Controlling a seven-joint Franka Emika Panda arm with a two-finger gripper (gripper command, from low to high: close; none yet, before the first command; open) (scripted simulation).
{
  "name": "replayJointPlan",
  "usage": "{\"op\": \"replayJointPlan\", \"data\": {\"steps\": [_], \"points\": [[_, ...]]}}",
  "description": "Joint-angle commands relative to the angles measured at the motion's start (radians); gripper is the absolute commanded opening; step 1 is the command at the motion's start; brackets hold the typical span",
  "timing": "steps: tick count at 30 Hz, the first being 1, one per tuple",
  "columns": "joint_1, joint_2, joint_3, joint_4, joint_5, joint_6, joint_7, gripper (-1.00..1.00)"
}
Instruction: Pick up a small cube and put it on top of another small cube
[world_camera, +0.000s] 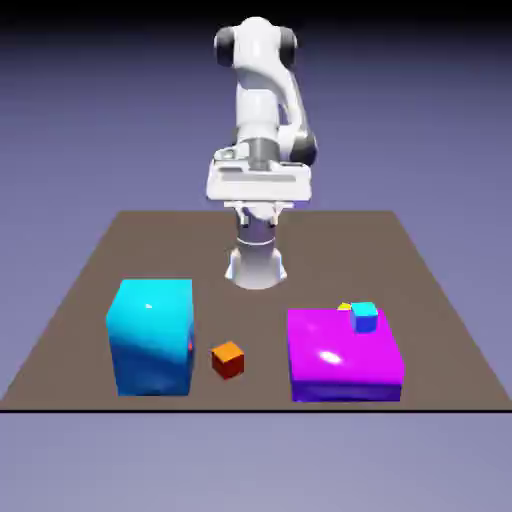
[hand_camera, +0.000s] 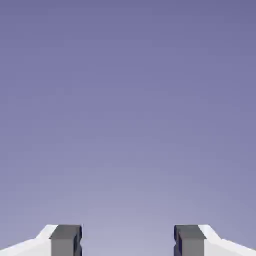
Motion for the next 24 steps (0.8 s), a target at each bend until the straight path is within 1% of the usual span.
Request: {"op": "replayJointPlan", "data": {"steps": [1, 12, 18, 19, 20, 22, 24], "points": [[-0.035, 0.036, -0.021, 0.023, 0.005, -0.023, 0.019, 0.0], [-0.414, 0.435, -0.253, 0.265, 0.07, -0.269, 0.223, 0.0], [-0.542, 0.652, -0.347, 0.27, 0.185, -0.385, 0.348, 0.0], [-0.536, 0.671, -0.348, 0.245, 0.212, -0.391, 0.362, 0.0], [-0.52, 0.682, -0.344, 0.208, 0.241, -0.392, 0.372, 0.0], [-0.515, 0.685, -0.343, 0.198, 0.249, -0.392, 0.375, 0.0], [-0.553, 0.758, -0.288, 0.208, 0.316, -0.335, 0.326, 0.0]]}}
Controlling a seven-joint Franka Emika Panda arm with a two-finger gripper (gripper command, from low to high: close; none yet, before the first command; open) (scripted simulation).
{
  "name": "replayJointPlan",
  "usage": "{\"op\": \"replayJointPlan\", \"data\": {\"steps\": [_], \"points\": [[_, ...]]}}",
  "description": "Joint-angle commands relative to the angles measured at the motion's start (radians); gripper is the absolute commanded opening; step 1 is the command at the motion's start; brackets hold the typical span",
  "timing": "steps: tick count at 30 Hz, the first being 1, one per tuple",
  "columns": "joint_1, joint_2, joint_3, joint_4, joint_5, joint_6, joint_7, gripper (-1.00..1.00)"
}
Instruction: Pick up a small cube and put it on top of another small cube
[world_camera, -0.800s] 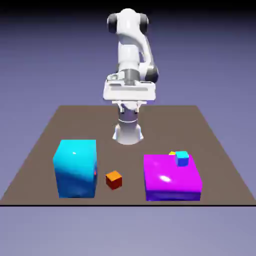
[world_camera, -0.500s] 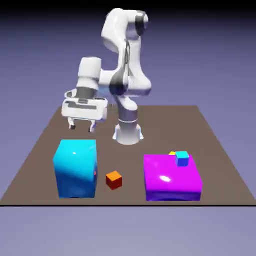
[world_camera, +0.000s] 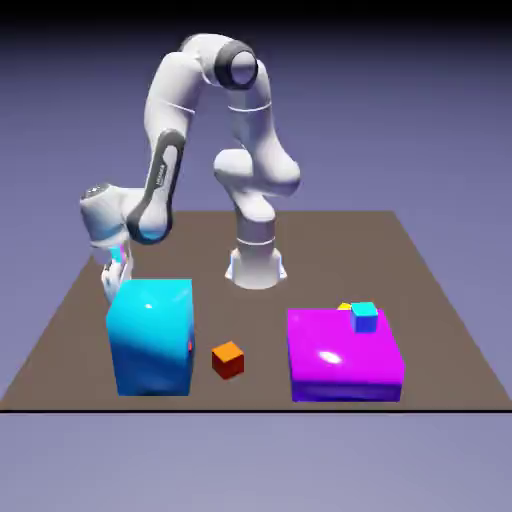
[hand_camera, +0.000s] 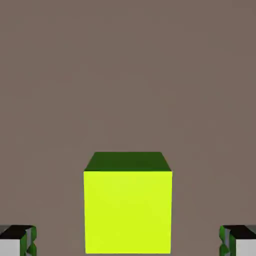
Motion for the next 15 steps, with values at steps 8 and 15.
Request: {"op": "replayJointPlan", "data": {"steps": [8, 15], "points": [[-0.034, 0.065, 0.05, 0.01, 0.06, 0.052, -0.045, -1.0], [-0.046, -0.081, -0.068, 0.021, -0.145, -0.056, -0.09, -1.0]]}}
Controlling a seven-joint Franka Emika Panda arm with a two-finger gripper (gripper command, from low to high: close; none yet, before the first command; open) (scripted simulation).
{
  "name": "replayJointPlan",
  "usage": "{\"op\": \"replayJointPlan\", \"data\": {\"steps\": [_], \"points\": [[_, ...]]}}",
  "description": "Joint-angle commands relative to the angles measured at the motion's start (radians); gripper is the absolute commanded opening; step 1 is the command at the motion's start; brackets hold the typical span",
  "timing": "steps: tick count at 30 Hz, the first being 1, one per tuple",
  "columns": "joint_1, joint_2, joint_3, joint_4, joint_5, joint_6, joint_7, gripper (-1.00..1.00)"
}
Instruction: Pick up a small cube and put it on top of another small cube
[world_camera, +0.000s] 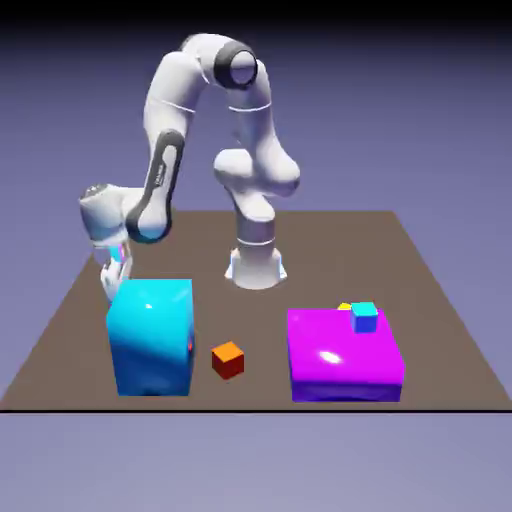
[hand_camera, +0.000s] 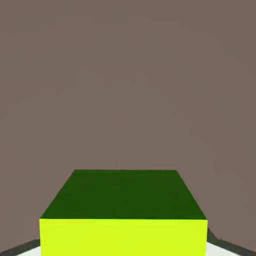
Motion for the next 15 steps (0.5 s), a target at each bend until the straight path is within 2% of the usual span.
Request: {"op": "replayJointPlan", "data": {"steps": [1, 12, 15], "points": [[-0.007, -0.006, 0.007, 0.011, -0.024, -0.007, -0.043, -1.0], [-0.078, -0.068, 0.088, 0.137, -0.28, -0.083, -0.521, -1.0], [-0.002, -0.099, 0.166, 0.178, -0.343, -0.14, -0.652, -1.0]]}}
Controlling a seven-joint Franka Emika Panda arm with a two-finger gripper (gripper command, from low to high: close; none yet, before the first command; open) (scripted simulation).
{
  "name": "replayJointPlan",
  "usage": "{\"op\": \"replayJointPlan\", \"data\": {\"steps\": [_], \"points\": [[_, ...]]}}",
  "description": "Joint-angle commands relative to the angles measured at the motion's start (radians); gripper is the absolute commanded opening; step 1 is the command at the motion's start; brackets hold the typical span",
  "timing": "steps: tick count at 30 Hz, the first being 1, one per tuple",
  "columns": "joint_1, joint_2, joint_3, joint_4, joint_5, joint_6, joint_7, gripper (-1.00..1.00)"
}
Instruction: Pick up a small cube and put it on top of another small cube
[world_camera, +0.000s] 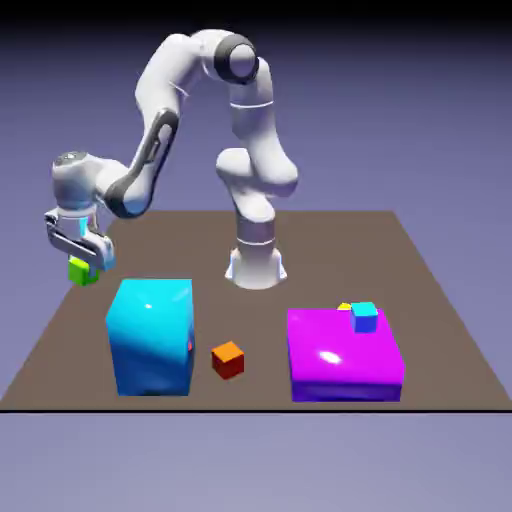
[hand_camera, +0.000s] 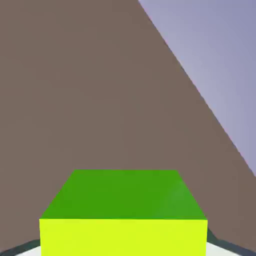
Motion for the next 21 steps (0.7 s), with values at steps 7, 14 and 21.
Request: {"op": "replayJointPlan", "data": {"steps": [7, 14, 21], "points": [[0.182, -0.067, 0.179, 0.083, -0.119, -0.128, -0.248, -1.0], [0.436, -0.104, 0.328, 0.104, -0.104, -0.224, -0.253, -1.0], [0.689, -0.109, 0.421, 0.066, 0.023, -0.274, -0.043, -1.0]]}}
